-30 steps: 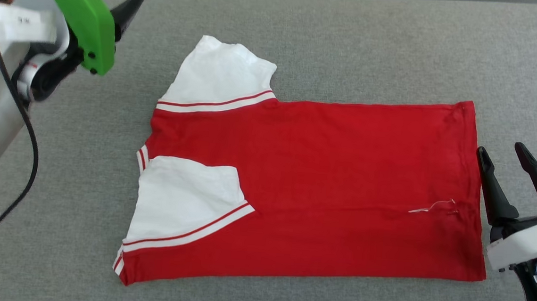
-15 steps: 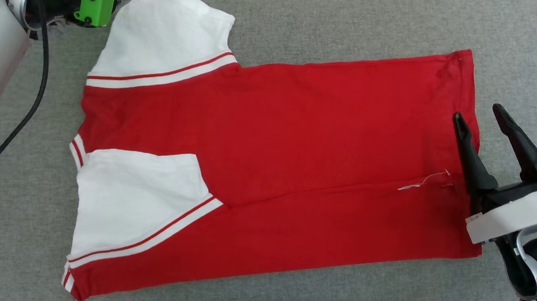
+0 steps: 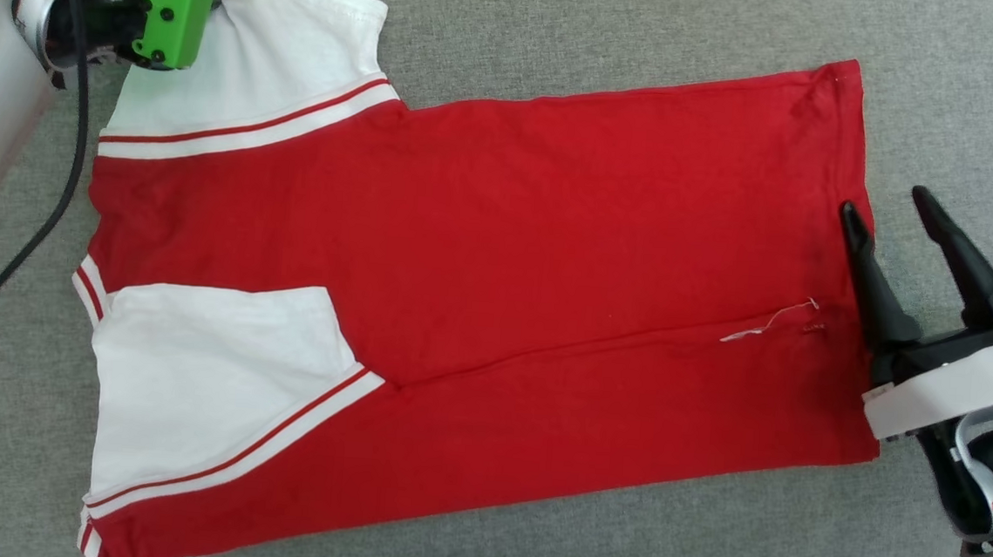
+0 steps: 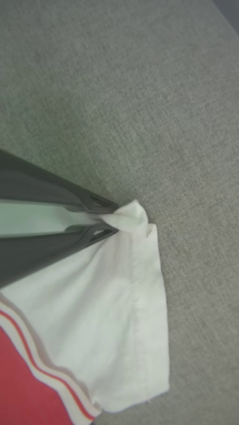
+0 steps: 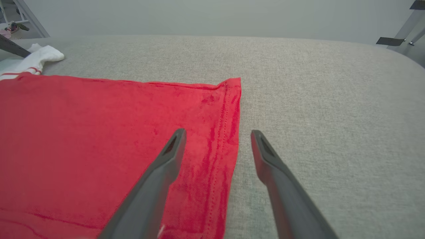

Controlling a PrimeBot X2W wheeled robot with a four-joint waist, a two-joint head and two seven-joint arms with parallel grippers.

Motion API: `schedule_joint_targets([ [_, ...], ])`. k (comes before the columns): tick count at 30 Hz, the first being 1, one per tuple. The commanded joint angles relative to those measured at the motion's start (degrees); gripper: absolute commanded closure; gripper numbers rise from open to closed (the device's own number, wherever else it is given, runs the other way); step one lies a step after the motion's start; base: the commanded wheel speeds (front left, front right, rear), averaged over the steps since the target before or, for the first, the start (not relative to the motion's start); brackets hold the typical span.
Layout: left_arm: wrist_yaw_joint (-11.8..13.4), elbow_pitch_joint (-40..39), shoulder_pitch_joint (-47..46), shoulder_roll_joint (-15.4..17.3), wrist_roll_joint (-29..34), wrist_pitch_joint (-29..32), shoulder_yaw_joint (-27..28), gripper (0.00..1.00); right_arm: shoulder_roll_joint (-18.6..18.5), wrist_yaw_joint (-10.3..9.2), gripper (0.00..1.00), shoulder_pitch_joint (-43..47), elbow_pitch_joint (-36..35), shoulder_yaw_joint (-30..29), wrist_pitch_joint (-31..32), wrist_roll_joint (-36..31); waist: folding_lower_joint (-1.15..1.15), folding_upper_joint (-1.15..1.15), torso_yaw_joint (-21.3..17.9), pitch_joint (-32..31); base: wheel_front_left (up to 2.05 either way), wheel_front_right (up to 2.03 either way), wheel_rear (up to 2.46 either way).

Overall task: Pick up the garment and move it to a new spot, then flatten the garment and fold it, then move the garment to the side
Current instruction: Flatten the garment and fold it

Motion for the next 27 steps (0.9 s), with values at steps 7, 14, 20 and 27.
schedule_joint_targets([
  [7, -0.17, -4.34, 4.04, -0.04, 2.05, -7.24, -3.36, 1.0, -4.33, -0.04, 0.0, -4.85, -0.8, -2.57, 3.39, 0.03, 0.0, 0.0, 3.61, -5.65, 0.0, 0.0, 0.0],
  [14, -0.17, -11.26, 5.76, 0.73, 3.09, -14.3, -4.8, 1.0, -13.05, -0.04, 0.0, -11.35, 0.54, 1.0, 19.33, 6.44, 0.0, 0.0, 7.17, -10.33, 0.0, 0.0, 0.0],
  [20, -0.17, -15.94, 7.46, 0.75, 3.69, -18.28, -5.42, 1.0, -19.75, -0.04, 0.0, -18.69, 5.21, 6.39, 35.1, 14.46, 0.0, 0.0, 9.92, -11.78, 0.0, 0.0, 0.0],
  [27, -0.17, -19.29, 7.81, 0.44, 5.38, -20.73, -5.74, 1.0, -22.84, -0.04, 0.0, -27.47, 13.5, 13.55, 51.45, 19.13, 0.0, 0.0, 12.7, -10.6, 0.0, 0.0, 0.0],
])
